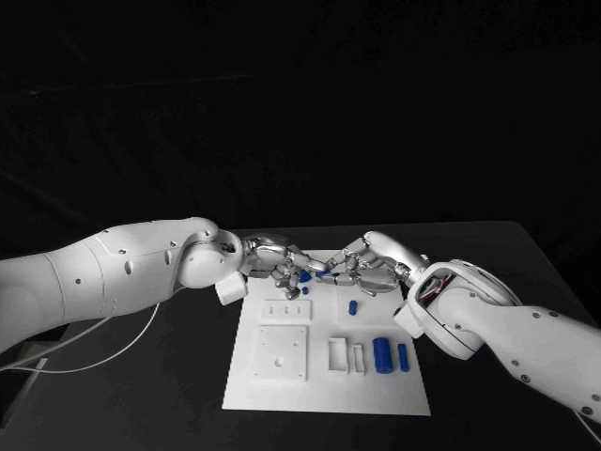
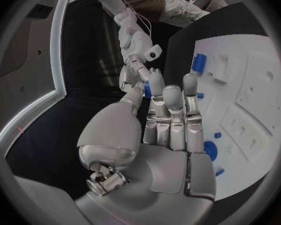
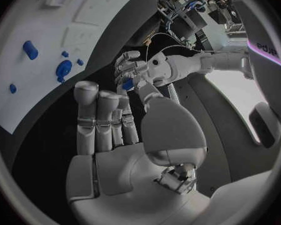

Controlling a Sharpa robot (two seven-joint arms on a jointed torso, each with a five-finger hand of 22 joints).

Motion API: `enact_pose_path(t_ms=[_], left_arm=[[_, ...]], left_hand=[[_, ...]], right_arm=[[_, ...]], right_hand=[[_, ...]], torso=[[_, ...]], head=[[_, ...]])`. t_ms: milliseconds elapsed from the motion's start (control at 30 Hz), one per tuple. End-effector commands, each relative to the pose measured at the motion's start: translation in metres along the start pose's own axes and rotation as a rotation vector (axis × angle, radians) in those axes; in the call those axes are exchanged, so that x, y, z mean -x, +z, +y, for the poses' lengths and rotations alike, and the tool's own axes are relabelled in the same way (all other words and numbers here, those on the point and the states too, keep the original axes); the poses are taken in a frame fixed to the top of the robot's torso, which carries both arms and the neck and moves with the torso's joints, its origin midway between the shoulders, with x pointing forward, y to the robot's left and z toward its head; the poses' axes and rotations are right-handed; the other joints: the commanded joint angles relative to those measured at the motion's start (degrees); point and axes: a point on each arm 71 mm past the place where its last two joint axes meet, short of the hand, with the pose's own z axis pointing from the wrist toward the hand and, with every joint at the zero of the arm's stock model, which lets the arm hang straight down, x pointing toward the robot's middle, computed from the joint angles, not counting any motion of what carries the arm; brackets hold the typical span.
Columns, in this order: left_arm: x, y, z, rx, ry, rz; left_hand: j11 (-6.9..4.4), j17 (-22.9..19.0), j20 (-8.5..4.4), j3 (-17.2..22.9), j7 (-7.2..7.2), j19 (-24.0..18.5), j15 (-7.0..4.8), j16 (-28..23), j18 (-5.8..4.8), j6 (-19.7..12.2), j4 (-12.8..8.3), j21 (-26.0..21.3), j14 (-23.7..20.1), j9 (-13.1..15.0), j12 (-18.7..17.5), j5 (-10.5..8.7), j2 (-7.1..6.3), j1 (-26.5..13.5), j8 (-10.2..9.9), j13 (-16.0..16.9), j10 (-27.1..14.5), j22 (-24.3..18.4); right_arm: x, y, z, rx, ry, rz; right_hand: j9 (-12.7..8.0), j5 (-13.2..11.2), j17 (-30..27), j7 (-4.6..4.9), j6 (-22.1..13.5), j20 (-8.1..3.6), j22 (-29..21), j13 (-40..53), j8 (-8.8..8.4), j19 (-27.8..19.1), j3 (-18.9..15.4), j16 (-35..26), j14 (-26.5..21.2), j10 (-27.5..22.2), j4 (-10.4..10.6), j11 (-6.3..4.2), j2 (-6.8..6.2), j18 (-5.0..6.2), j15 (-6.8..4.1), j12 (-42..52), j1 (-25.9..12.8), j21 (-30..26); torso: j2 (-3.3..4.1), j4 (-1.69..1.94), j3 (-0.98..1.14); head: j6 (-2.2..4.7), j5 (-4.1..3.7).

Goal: Assemble the parts on the task board

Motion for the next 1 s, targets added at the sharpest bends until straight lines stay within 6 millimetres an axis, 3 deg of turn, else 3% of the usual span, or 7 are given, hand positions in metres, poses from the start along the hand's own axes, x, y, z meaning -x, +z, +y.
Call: enact_pose_path(t_ms=[33, 233, 333, 367, 433, 867, 1000], left_arm=[[-0.0038, 0.0033, -0.0022, -0.015, -0.011, 0.019], [-0.0042, 0.005, -0.0011, -0.018, -0.024, 0.005], [-0.0043, 0.0057, -0.0005, -0.02, -0.037, -0.005], [-0.0044, 0.0061, -0.0003, -0.022, -0.042, -0.01], [-0.0048, 0.0066, -0.0003, -0.024, -0.05, -0.018], [-0.0041, 0.0079, 0.0008, -0.009, -0.082, -0.109], [-0.0031, 0.0077, 0.0021, 0.009, -0.073, -0.143]], left_hand=[[0.02, -0.1, 0.23, 0.9, -0.46, -0.1, 0.08, 0.4, -0.87, 0.1, -1.6, 0.0, 0.0, 0.9, -0.1, 2.21, 1.33, 1.4, 0.3, 0.0, 2.8, 1.1], [-0.15, 0.1, 0.07, 2.4, -0.83, 0.0, -0.06, 0.7, -0.87, 1.9, -3.1, 0.6, 0.4, 3.2, 0.8, 8.34, 1.03, 0.7, 0.6, 0.0, 2.9, 1.2], [-0.34, 0.2, -0.12, 3.9, -1.13, 0.0, -0.23, 0.8, -0.87, 2.4, -4.0, 1.2, 0.6, 7.2, 1.3, 11.81, 0.54, -0.6, 0.6, -0.2, 2.9, 1.2], [-0.53, 0.3, -0.23, 4.9, -1.21, -0.1, -0.3, 0.8, -0.87, 2.1, -4.5, 1.6, 0.8, 11.1, 1.5, 13.48, 0.28, -1.6, 0.6, -0.4, 2.9, 1.1], [-0.58, 0.4, -0.32, 5.8, -1.37, -0.1, -0.4, 0.8, -0.87, 2.1, -5.1, 2.0, 0.9, 14.2, 1.8, 14.9, 0.16, -2.5, 0.5, -0.4, 2.9, 1.1], [-1.09, 0.9, -0.67, 8.7, -2.09, -0.2, -0.72, 1.3, -0.87, 2.8, -8.0, 3.7, 1.5, 24.1, 3.1, 21.47, -0.17, -6.5, 0.5, -0.5, 3.0, 1.2], [-1.37, 1.0, -0.72, 9.0, -2.44, -0.2, -0.8, 1.4, -0.87, 3.6, -8.3, 4.0, 1.7, 25.8, 3.5, 22.41, -0.38, -7.2, 0.6, -0.5, 3.0, 1.1]], right_arm=[[-0.002, 0.0003, 0.0013, 0.008, -0.002, 0.014], [-0.0025, 0.0005, 0.001, 0.005, -0.002, 0.016], [-0.0034, 0.0008, 0.0009, 0.004, -0.002, 0.018], [-0.0039, 0.0008, 0.0009, 0.003, -0.003, 0.019], [-0.0045, 0.0008, 0.0008, 0.003, -0.005, 0.021], [-0.0055, -0.0001, -0.0032, -0.013, -0.03, 0.029], [-0.0025, -0.0009, -0.0063, -0.02, -0.03, 0.006]], right_hand=[[0.0, 0.3, 0.0, -0.45, 0.8, -0.31, 3.6, -0.1, 0.14, 2.9, -0.2, -0.4, 0.0, -0.1, 0.2, -0.19, 0.09, -0.18, -0.27, -0.4, 0.2, -0.2], [0.0, 0.3, 0.0, -0.4, 0.7, -0.3, 3.6, -0.2, 0.13, 2.9, -0.2, -0.5, 0.0, -0.2, 0.1, -0.16, 0.01, -0.17, -0.26, -0.6, 0.2, -0.4], [0.0, 0.2, 0.0, -0.38, 0.6, -0.28, 3.5, -0.2, 0.15, 2.9, -0.3, -0.5, 0.0, -0.2, 0.2, -0.14, -0.02, -0.16, -0.24, -0.7, 0.2, -0.5], [0.0, 0.2, 0.0, -0.38, 0.6, -0.28, 3.5, -0.2, 0.15, 2.9, -0.3, -0.5, 0.0, -0.2, 0.2, -0.14, -0.02, -0.16, -0.24, -0.7, 0.2, -0.5], [0.0, 0.2, 0.0, -0.38, 0.6, -0.28, 3.5, -0.2, 0.15, 2.9, -0.3, -0.5, 0.0, -0.2, 0.2, -0.14, -0.02, -0.16, -0.24, -0.7, 0.2, -0.5], [-0.1, 0.2, -1.0, -0.06, -0.2, -0.09, 2.9, -1.1, 0.12, 2.5, -0.8, -2.0, -0.6, -1.5, 0.3, 0.12, -0.47, 0.03, -0.01, -1.9, 0.0, -3.0], [-0.4, 2.0, -2.7, 1.65, -4.9, 0.51, 1.2, -3.5, 0.13, 1.4, -1.8, -4.6, -2.0, -4.4, 0.9, 1.24, -1.6, 0.52, 0.78, -4.7, -0.9, -9.4]], torso=[[0.0, 0.03, 0.0], [0.01, -0.04, 0.02], [0.01, -0.07, 0.02], [0.0, -0.07, 0.01], [0.0, -0.04, 0.01], [-0.01, -0.02, -0.04], [-0.03, -0.05, -0.04]], head=[[-0.1, 0.03], [-0.17, 0.07], [-0.21, 0.02], [-0.21, 0.01], [-0.22, -0.02], [-0.42, -0.12], [-0.43, -0.14]])
